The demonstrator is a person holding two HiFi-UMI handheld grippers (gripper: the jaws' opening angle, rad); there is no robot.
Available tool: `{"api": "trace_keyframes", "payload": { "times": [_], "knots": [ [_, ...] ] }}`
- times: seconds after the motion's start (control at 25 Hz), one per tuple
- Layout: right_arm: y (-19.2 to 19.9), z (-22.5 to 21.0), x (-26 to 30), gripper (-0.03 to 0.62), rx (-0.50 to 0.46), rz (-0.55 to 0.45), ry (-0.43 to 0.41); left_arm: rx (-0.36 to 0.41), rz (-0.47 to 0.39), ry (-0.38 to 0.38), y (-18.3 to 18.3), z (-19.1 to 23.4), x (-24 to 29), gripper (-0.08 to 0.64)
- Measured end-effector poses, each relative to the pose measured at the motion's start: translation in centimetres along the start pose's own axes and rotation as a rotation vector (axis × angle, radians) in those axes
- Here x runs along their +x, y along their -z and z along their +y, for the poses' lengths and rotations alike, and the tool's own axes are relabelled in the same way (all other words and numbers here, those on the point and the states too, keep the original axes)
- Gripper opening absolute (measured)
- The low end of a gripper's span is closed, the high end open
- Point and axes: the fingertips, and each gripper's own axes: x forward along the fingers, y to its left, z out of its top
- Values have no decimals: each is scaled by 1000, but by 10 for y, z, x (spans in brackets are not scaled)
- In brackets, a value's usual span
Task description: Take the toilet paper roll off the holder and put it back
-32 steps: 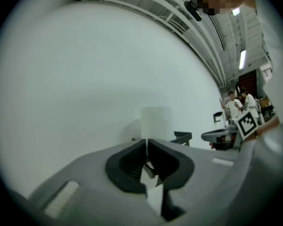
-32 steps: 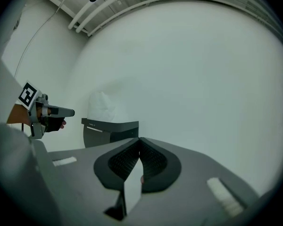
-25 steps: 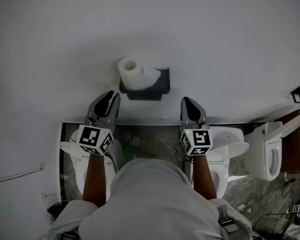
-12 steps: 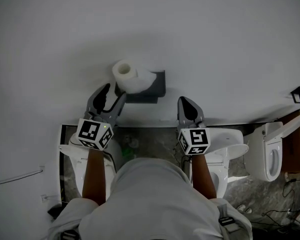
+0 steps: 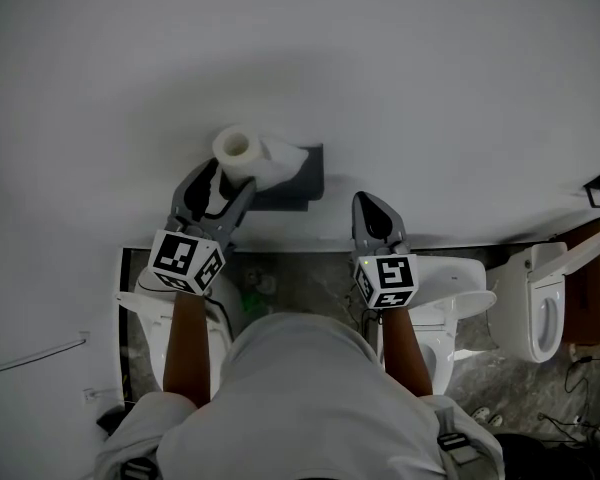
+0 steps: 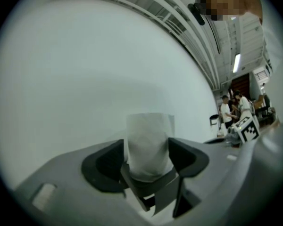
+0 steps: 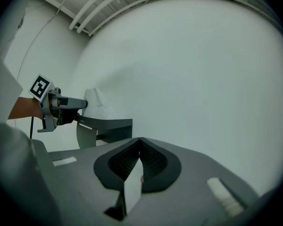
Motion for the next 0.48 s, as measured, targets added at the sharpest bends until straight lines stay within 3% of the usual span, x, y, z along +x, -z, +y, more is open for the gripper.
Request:
{"api": "trace_keyframes", "payload": {
  "times": [0.48],
  "knots": [
    [6,-9,8,-2,0,12,-3,3,3,15,1,0,20,308]
  ]
}}
